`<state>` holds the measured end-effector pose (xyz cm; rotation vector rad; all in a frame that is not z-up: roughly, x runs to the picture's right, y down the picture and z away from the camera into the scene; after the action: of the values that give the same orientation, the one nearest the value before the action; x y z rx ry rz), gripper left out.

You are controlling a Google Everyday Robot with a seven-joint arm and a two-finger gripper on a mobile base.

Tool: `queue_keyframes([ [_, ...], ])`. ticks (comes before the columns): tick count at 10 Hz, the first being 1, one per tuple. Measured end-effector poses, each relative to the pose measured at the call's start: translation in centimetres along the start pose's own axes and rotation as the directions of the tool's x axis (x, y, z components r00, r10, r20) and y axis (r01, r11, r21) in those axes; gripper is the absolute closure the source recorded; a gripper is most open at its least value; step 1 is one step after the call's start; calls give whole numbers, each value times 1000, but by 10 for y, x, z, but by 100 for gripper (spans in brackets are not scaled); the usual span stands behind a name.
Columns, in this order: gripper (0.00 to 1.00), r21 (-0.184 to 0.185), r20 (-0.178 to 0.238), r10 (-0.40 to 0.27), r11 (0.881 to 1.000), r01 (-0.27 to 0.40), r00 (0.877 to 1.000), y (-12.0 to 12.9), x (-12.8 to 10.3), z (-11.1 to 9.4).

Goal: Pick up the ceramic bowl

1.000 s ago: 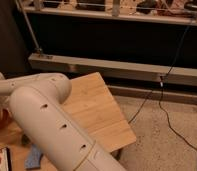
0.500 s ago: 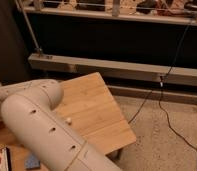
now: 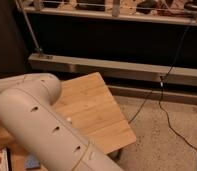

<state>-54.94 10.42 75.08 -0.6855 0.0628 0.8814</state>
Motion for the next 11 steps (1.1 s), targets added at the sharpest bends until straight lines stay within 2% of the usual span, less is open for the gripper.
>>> queue_keyframes([
  [2, 100, -6, 13, 48, 999, -48, 999, -26, 7, -31],
  [6, 100, -12, 38, 129, 992, -129, 991, -77, 17, -65],
  [10, 100, -28, 70, 180, 984, -178, 981, -109, 21, -87],
  [11, 100, -28, 69, 182, 983, -180, 981, -110, 21, -87],
])
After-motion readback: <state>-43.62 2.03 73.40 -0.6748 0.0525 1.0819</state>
